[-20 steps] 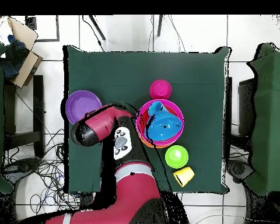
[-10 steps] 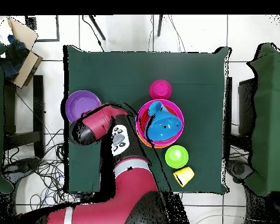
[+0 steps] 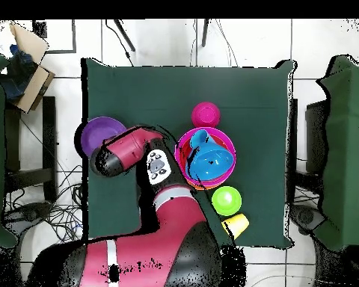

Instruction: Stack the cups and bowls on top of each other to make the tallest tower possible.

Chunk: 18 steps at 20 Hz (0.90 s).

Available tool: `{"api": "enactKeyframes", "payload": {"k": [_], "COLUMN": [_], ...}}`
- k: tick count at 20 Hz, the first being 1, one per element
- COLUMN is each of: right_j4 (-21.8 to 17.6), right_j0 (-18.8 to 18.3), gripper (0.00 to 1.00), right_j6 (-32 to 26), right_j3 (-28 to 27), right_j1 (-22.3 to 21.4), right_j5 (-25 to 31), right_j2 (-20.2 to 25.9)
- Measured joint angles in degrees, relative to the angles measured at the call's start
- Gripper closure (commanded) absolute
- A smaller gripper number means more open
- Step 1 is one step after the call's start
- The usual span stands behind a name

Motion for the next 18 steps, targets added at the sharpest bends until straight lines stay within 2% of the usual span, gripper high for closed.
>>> {"api": "enactKeyframes", "payload": {"k": [1,17,18], "right_j4": [-1.5,-1.6,-1.6], "right_j0": [0.2,2.6,3.0], "gripper": [1.00,1.00,0.00], "right_j6": [0.0,0.0,0.0], "right_j3": [-2.1,-4.5,-4.5], "right_j1": [2.2,2.7,2.7], "right_j5": [0.0,0.0,0.0], "right_j2": [0.0,-1.0,-1.3]}}
